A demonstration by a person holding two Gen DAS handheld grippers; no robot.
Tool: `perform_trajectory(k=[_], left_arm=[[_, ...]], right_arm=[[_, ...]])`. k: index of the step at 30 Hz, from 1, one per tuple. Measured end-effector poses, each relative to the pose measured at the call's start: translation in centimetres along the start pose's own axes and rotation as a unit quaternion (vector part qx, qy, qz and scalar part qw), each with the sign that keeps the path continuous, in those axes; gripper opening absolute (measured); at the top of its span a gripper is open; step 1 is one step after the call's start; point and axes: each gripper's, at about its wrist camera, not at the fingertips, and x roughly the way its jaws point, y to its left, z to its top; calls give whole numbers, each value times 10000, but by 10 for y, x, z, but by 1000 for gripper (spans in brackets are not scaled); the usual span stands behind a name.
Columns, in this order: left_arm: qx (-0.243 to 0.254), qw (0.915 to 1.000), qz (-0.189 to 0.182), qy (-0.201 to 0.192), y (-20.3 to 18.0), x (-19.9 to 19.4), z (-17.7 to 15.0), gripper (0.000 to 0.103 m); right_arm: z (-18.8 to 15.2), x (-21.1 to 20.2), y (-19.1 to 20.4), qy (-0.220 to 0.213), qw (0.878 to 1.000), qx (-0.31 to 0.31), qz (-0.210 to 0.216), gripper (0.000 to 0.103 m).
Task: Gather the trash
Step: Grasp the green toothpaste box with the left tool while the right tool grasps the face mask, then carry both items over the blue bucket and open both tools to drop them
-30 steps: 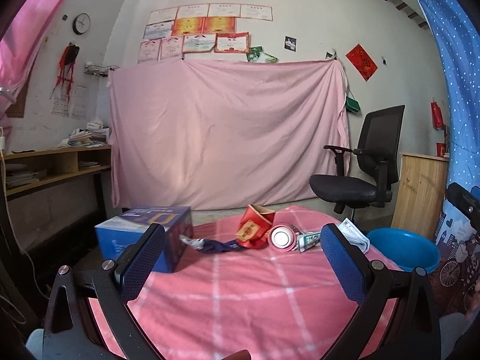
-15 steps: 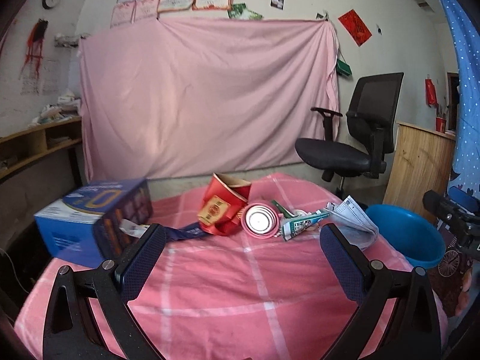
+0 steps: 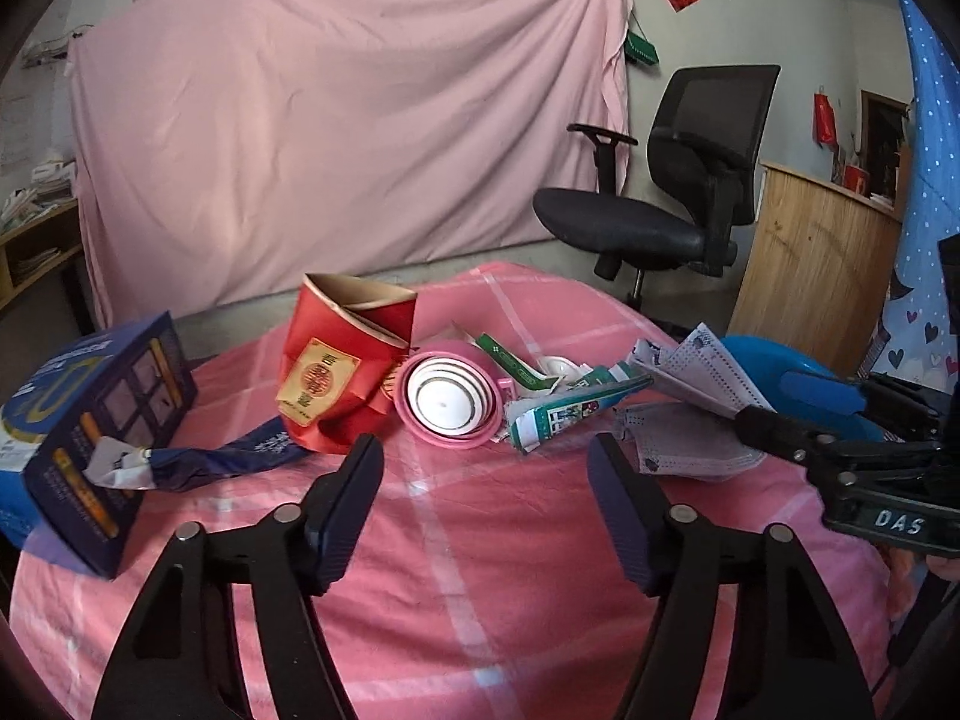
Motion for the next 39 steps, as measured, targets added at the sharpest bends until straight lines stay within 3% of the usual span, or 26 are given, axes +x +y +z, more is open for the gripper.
perform_trajectory(k=[5,10,13,16,21,24,31,39], left_arm=[[-18,9999,73,147,1,18,7,63],[109,9997,-174,141,-3,29,12,63],[313,9989,-311,144,-9,32,12,60],[464,9975,-466,246,-13,38,13,52],[558,9957,-467,570,-17,54,13,22],[544,9958,-492,546,-16,54,13,10],[698,9958,-588,4,-23,26,8,4],[629,9959,-599,-258,-36,-11,-9,4]], right_arm=[[-1,13,-9,230,9993,190,216,77],[-1,12,-25,212,9973,572,398,48],[-1,12,-25,187,9972,596,406,40],[-1,7,-25,80,9974,623,349,38],[-2,4,-27,29,9971,696,291,37],[-4,3,-27,16,9972,702,264,37],[-10,-4,-21,-80,9974,664,266,36],[-13,-25,-21,-660,9954,624,308,36]])
